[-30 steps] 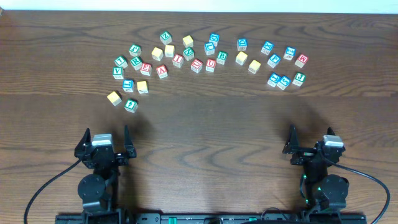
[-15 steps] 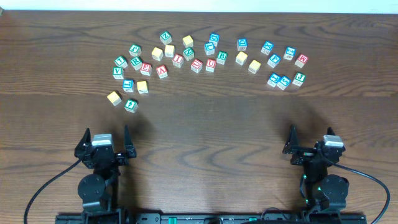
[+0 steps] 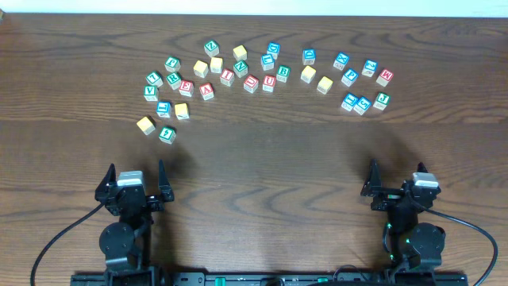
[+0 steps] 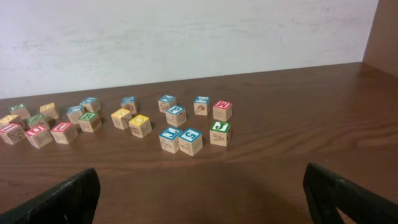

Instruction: Spell out NEURIPS

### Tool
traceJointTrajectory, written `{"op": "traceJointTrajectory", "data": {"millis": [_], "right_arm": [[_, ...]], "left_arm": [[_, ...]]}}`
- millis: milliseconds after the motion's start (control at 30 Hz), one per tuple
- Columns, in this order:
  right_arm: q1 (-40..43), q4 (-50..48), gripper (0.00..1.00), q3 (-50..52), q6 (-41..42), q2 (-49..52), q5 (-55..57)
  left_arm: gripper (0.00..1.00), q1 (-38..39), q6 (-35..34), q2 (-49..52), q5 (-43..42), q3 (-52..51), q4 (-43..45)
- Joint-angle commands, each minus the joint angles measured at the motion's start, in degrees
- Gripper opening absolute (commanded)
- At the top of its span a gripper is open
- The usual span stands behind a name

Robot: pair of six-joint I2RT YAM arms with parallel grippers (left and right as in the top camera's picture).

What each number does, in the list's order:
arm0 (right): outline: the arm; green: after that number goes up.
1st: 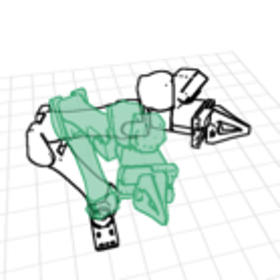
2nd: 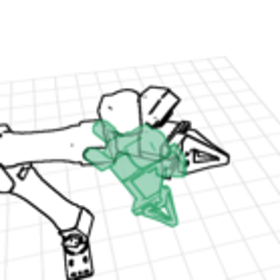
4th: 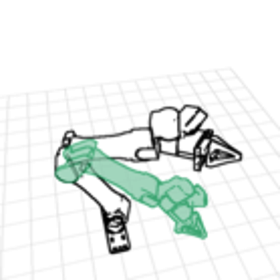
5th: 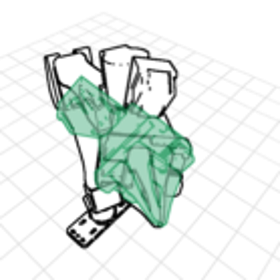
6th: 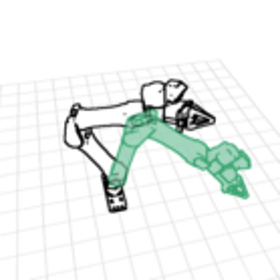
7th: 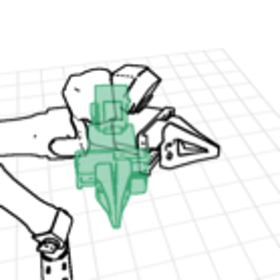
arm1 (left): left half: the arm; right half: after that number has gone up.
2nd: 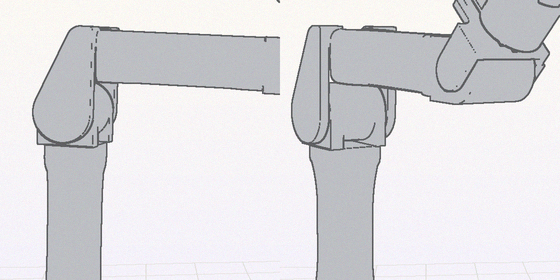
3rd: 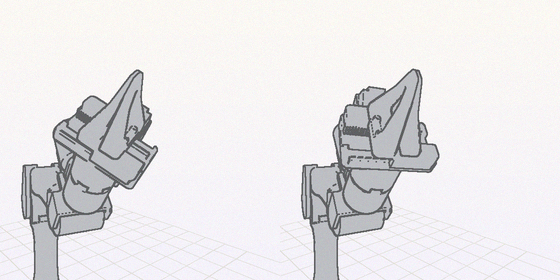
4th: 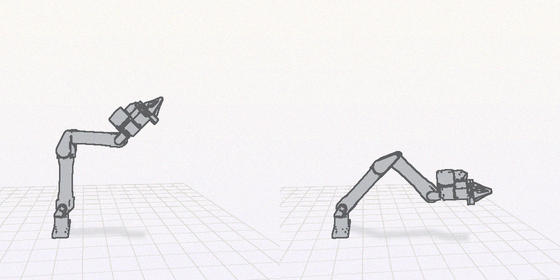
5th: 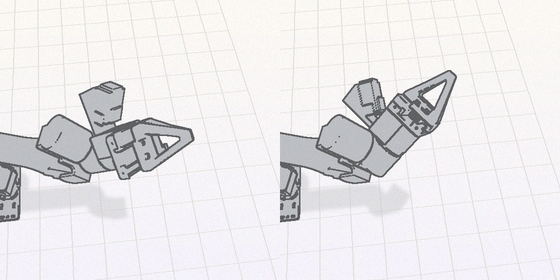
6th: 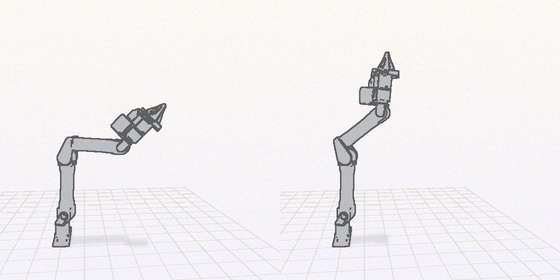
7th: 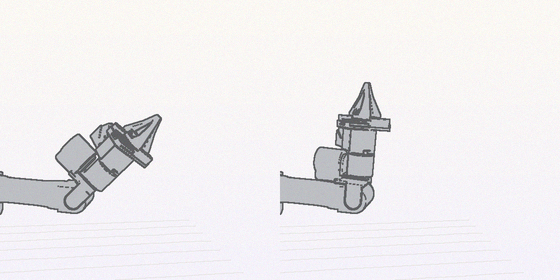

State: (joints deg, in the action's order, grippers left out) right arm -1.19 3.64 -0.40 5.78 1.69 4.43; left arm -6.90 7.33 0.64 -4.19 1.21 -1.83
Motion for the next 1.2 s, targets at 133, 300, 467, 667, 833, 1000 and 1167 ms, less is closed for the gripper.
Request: {"op": "traceJointTrajectory", "data": {"millis": [133, 300, 467, 667, 833, 1000, 1167], "right_arm": [[0.46, 0.22, 0.99, 0.09, -0.52, -0.17, -0.07], [0.46, 0.22, 0.99, 0.09, -0.5, -0.17, -0.07], [0.46, 0.2, 0.99, 0.09, -0.52, -0.17, -0.07], [0.46, 0.2, 0.99, 0.09, -0.52, -0.17, -0.07], [0.46, 0.22, 0.99, 0.09, -0.52, -0.17, -0.07], [0.46, 0.22, 0.99, 0.09, -0.5, -0.17, -0.07], [0.46, 0.22, 0.99, 0.09, -0.52, -0.17, -0.07]], "left_arm": [[0.97, 0.11, -0.74, 4.0, -1.18, 2.56, -2.14], [0.98, 0.11, -0.72, 11.17, -1.2, 6.8, -2.08], [0.97, 0.13, -0.74, 20.35, -1.2, 13.64, -1.99], [0.98, 0.13, -0.76, 32.35, -2.05, 24.9, -4.57], [0.98, 0.13, -1.86, 41.81, -2.95, 36.2, -12.9], [0.97, 0.26, -3.26, 51.04, -5.33, 48.17, -22.45], [0.98, 2.58, -5.31, 60.85, -5.77, 60.89, -32.83]]}}
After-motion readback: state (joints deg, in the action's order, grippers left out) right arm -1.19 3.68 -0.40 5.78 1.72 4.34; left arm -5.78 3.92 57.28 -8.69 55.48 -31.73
